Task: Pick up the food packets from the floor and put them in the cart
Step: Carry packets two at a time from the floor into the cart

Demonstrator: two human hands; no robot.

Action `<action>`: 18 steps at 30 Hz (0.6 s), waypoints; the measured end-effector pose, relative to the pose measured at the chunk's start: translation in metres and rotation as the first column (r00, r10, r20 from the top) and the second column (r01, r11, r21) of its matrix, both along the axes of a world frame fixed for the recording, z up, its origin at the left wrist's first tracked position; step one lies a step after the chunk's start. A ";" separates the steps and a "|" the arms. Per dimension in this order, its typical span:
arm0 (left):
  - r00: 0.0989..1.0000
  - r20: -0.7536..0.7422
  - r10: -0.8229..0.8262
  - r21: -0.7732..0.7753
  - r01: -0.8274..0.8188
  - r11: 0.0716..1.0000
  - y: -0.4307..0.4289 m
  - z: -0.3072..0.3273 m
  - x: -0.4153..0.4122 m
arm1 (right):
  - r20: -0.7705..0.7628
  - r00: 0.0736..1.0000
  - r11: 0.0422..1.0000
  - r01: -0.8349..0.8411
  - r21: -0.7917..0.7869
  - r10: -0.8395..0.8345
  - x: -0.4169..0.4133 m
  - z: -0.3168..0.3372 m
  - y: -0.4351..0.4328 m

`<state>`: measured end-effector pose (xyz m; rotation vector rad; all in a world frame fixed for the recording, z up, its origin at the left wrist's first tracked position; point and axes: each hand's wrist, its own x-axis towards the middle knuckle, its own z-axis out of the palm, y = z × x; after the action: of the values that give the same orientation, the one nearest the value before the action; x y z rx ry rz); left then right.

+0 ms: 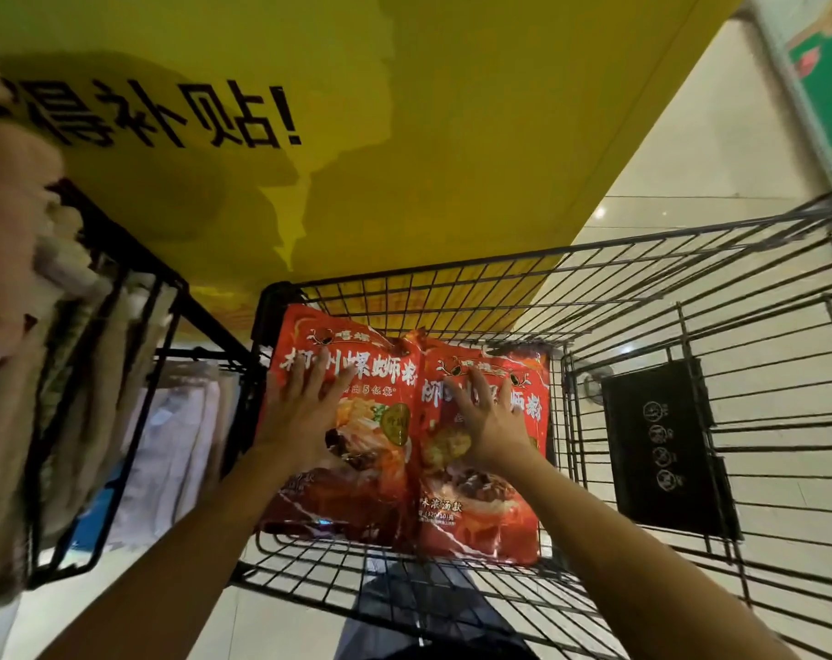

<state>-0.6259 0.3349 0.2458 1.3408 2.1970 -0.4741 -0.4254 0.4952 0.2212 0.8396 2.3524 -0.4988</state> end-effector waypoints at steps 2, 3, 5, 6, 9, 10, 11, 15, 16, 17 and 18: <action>0.999 -0.004 -0.032 0.013 0.032 0.999 -0.001 0.002 0.001 | -0.002 1.000 1.000 -0.008 0.023 0.008 0.001 -0.002 -0.001; 0.999 -0.005 -0.047 0.012 0.047 0.999 -0.001 0.003 0.001 | -0.006 1.000 0.999 -0.009 0.032 0.010 0.002 -0.003 -0.001; 0.998 -0.008 -0.062 0.008 0.062 0.998 -0.001 0.004 0.001 | -0.018 1.000 0.999 -0.001 0.032 0.001 0.002 -0.004 -0.002; 0.997 -0.013 -0.071 0.007 0.071 0.997 0.000 0.005 0.001 | -0.022 1.000 1.000 0.005 0.026 -0.005 0.002 -0.004 -0.002; 0.989 -0.004 -0.148 0.053 0.148 0.988 0.004 0.009 0.008 | -0.037 0.999 1.000 0.016 0.011 -0.015 0.000 -0.003 -0.001; 0.981 -0.005 -0.195 0.079 0.195 0.978 0.008 0.011 0.013 | -0.042 0.999 1.000 0.013 0.011 -0.012 0.000 -0.003 -0.001; 0.970 -0.013 -0.242 0.099 0.242 0.965 0.012 0.013 0.018 | -0.047 0.999 1.000 0.006 0.017 -0.005 0.000 -0.002 -0.002; 0.980 0.006 -0.201 0.176 0.197 0.964 0.034 0.024 0.031 | -0.155 0.988 0.998 0.009 0.067 0.002 0.003 0.010 0.005; 0.986 0.012 -0.167 0.207 0.161 0.965 0.041 0.031 0.031 | -0.187 0.982 0.996 0.026 0.083 -0.010 0.003 0.017 0.010; 0.990 0.009 -0.144 0.237 0.138 0.962 0.049 0.038 0.031 | -0.214 0.977 0.993 0.040 0.108 -0.017 0.004 0.026 0.015; 0.991 -0.003 -0.134 0.267 0.130 0.955 0.058 0.047 0.031 | -0.239 0.971 0.989 0.055 0.140 -0.020 0.005 0.035 0.021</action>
<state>-0.5948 0.3929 0.2928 1.6343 2.2275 -0.2179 -0.4209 0.5167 0.2561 0.9376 2.6219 -0.4696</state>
